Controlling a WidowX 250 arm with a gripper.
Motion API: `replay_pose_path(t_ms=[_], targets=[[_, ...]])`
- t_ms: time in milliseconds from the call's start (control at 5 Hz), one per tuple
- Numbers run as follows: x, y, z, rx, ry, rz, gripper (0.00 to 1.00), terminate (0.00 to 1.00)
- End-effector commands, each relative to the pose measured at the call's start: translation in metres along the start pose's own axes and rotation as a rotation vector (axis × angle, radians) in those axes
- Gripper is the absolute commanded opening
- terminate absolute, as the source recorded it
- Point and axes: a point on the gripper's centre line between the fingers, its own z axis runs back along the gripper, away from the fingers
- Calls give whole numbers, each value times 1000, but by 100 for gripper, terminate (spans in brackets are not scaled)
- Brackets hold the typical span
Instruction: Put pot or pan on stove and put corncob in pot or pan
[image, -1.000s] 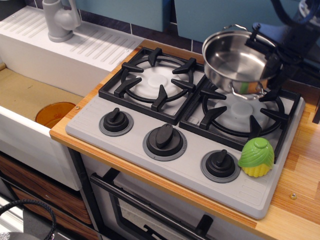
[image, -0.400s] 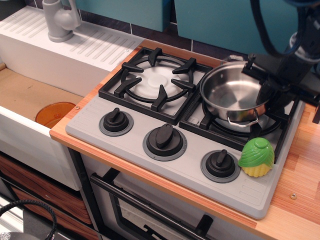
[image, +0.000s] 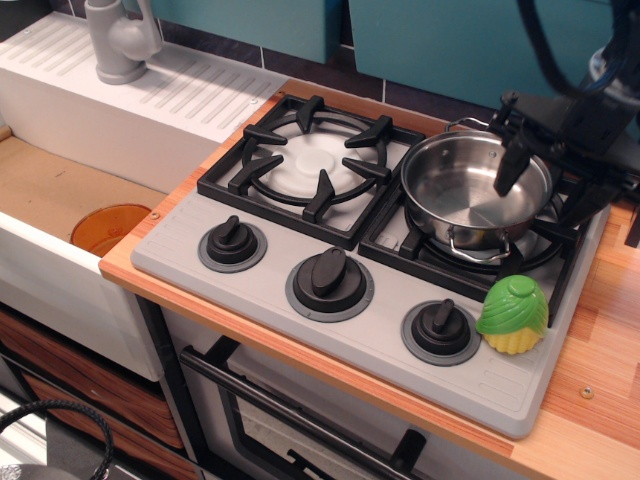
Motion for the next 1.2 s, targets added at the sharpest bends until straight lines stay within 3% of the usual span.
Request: replay_pose_path(t_ms=[0,400,600,1000], targets=[[8,9,44,-29,-47,13,100,0],[8,9,44,-29,-47,13,100,0],[-20,4,42,8,-96,79,100,0],[-53,-4,51,98,-107,114,100,0]])
